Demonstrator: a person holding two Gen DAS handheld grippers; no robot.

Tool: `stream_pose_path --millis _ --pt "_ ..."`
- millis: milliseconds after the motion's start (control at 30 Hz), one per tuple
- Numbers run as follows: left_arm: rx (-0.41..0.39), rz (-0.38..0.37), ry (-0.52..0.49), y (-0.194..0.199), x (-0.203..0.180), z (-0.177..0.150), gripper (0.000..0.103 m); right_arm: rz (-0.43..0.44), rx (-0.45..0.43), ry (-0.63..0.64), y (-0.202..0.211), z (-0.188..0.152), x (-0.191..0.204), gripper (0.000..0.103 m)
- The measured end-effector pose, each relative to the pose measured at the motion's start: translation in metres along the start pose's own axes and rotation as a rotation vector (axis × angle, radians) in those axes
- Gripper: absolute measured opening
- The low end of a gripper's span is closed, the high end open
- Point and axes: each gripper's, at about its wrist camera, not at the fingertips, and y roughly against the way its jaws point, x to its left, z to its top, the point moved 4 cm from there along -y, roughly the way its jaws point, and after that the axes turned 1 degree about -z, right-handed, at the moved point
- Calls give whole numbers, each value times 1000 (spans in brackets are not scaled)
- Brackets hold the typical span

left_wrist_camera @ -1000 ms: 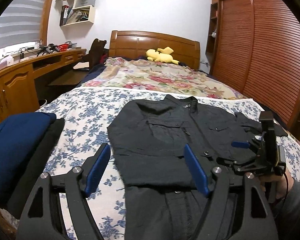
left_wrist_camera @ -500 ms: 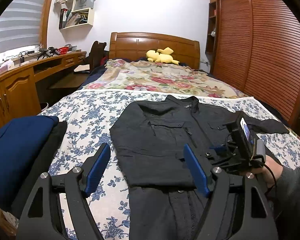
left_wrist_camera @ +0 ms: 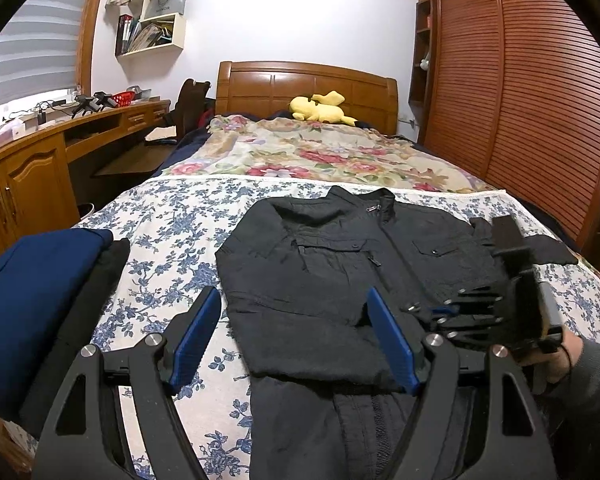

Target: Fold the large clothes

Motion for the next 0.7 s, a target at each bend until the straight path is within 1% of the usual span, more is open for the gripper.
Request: stream_pose_path --millis 100,167,267,367,467,700 --pt "-1 -2 -1 1 -1 0 76 -17 -57 -11 28 -2 -2 11" --pt "1 -9 -1 0 -4 -1 76 -38 -78 -27 49 -6 -7 11" --pt "3 -19 -8 -1 -9 -1 76 -74 -106 -14 79 -17 -8 10" --pt "-2 -28 -21 1 -15 0 76 -122 -120 -6 105 -32 -8 10" --pt "1 -39 -28 -1 -20 1 76 -162 -129 -26 126 -47 -15 10" --pt "18 -59 -59 -7 -36 -2 76 -248 -124 -74 149 -82 -27 10"
